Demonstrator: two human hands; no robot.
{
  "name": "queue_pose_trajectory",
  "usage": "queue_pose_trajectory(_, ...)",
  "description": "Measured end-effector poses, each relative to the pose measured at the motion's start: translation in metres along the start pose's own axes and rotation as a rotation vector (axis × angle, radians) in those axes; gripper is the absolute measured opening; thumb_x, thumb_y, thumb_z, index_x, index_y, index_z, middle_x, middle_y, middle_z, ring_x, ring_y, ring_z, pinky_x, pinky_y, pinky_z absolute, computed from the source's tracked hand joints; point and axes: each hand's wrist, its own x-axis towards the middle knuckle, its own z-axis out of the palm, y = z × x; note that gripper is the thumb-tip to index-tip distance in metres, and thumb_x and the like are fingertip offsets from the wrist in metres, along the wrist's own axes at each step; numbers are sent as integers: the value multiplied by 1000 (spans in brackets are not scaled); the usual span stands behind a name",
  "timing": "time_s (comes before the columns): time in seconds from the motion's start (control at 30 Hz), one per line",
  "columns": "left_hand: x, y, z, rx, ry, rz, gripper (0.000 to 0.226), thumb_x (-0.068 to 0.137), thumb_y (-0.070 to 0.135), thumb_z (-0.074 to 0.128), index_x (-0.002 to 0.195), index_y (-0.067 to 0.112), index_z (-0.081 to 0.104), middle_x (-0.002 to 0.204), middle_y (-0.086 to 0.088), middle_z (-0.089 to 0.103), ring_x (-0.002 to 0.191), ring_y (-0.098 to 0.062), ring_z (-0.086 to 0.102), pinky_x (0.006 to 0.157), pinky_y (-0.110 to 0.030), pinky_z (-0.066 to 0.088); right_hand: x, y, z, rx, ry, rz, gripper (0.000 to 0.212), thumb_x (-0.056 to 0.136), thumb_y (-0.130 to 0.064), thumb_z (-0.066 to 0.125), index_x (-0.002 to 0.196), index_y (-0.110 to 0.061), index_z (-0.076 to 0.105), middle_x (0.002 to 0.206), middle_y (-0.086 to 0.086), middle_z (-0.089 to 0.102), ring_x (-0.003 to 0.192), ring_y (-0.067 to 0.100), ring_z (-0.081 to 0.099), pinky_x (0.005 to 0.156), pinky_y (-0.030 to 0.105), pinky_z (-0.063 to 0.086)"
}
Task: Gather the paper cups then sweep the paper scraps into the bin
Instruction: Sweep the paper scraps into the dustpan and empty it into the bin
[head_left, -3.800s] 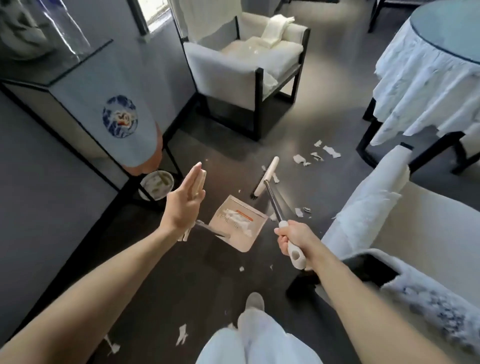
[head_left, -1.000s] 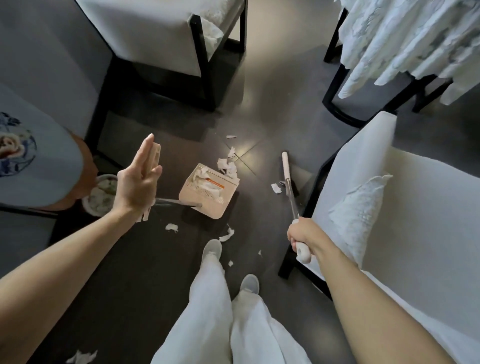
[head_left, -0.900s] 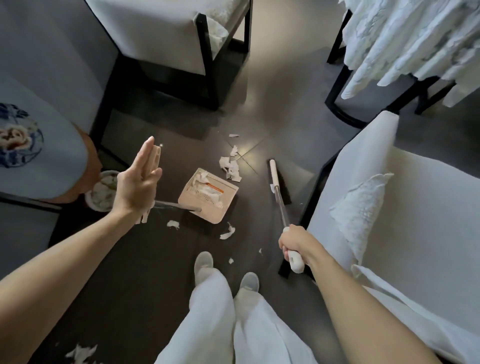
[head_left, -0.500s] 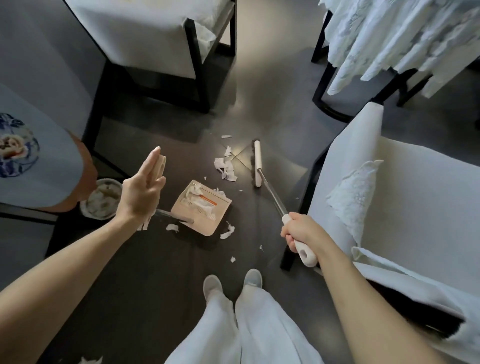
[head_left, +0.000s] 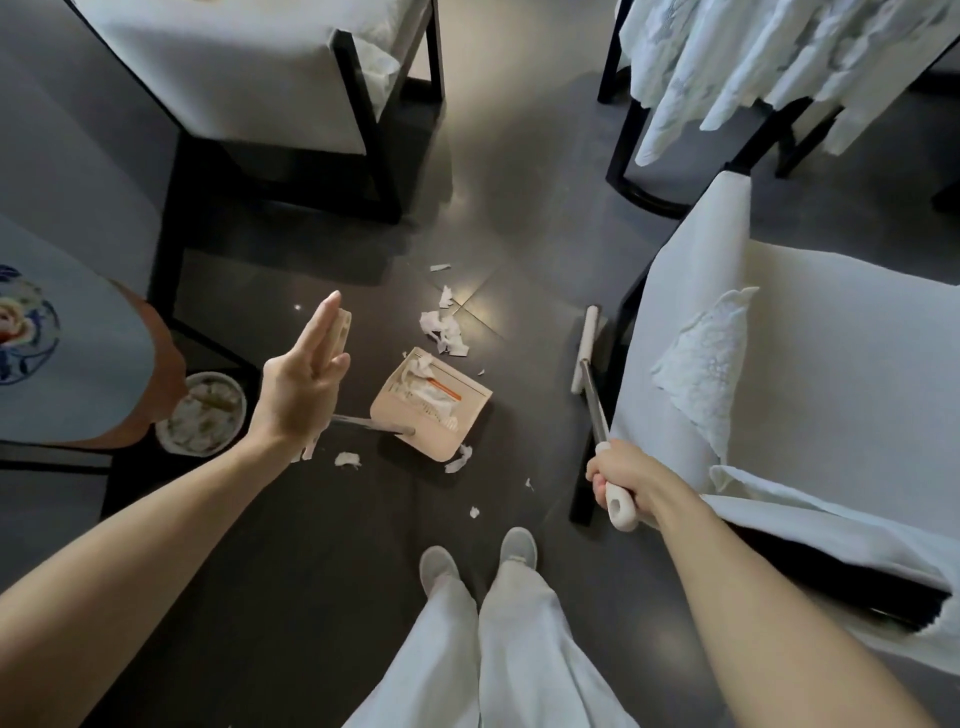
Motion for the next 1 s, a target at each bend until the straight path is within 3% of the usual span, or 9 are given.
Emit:
queue_pose_trajectory(0.13,-1,-5,-9,50,35,-16,68,92,-2,54,144,38,38,133,21,43,97,34,42,82,6,32,-13,-10,31,91,-151,32,69,86,9,43,143,-28,29,62,5,45,32,6,39,33,16,34)
queue_pose_trajectory(0.23,-6,-7,-20,25,50,-39,71,92,0,56,139,50,38,134,20,44,108,22,48,92,-5,39,-27,-28,41,110,-193,43,47,88,6,45,128,-17,45,54,4,46,32,6,40,31,16,33)
queue_pose_trajectory(0.3,-8,-9,-27,24,48,-52,74,93,1,56,132,60,36,132,22,42,121,-5,53,105,-31,43,-35,-47,39,101,-191,50,28,88,5,47,112,-9,54,44,3,46,31,6,40,30,16,32)
queue_pose_trajectory(0.4,-3,-9,-37,-7,59,-66,71,93,-2,55,140,48,36,138,15,43,125,-26,51,106,-47,42,-45,-78,36,67,-199,30,15,89,3,49,100,-6,55,41,2,46,30,6,40,29,15,32)
queue_pose_trajectory(0.5,8,-6,-41,-51,89,-69,70,92,-6,54,145,36,35,143,13,40,128,-14,48,107,-39,40,-48,-114,38,86,-234,-10,16,90,3,47,101,-7,54,40,1,46,30,5,40,28,15,32)
queue_pose_trajectory(0.63,30,2,-39,-184,147,-104,71,92,-13,49,140,36,33,129,26,42,117,19,44,103,-11,35,-33,-174,46,-41,-202,-117,27,90,6,45,105,-15,55,49,3,46,32,5,39,30,14,32)
queue_pose_trajectory(0.7,45,3,-38,-179,197,-131,70,92,-13,50,142,34,33,130,24,45,121,10,45,103,-13,35,-17,-209,54,-170,-183,-179,39,90,5,42,122,-14,52,56,4,45,35,6,40,32,15,33)
queue_pose_trajectory(0.8,67,3,-37,-190,303,-174,68,92,-11,51,146,27,36,128,25,47,121,7,43,103,-21,33,11,-259,66,-445,-157,-310,45,89,9,38,134,9,41,60,6,43,45,12,39,45,23,33)
queue_pose_trajectory(1.0,96,-7,-27,-180,479,-256,70,91,-11,52,139,37,37,112,45,51,121,14,41,103,-19,33,74,-334,69,-1088,-78,-543,32,77,5,47,108,1,53,77,17,54,71,31,52,66,35,46)
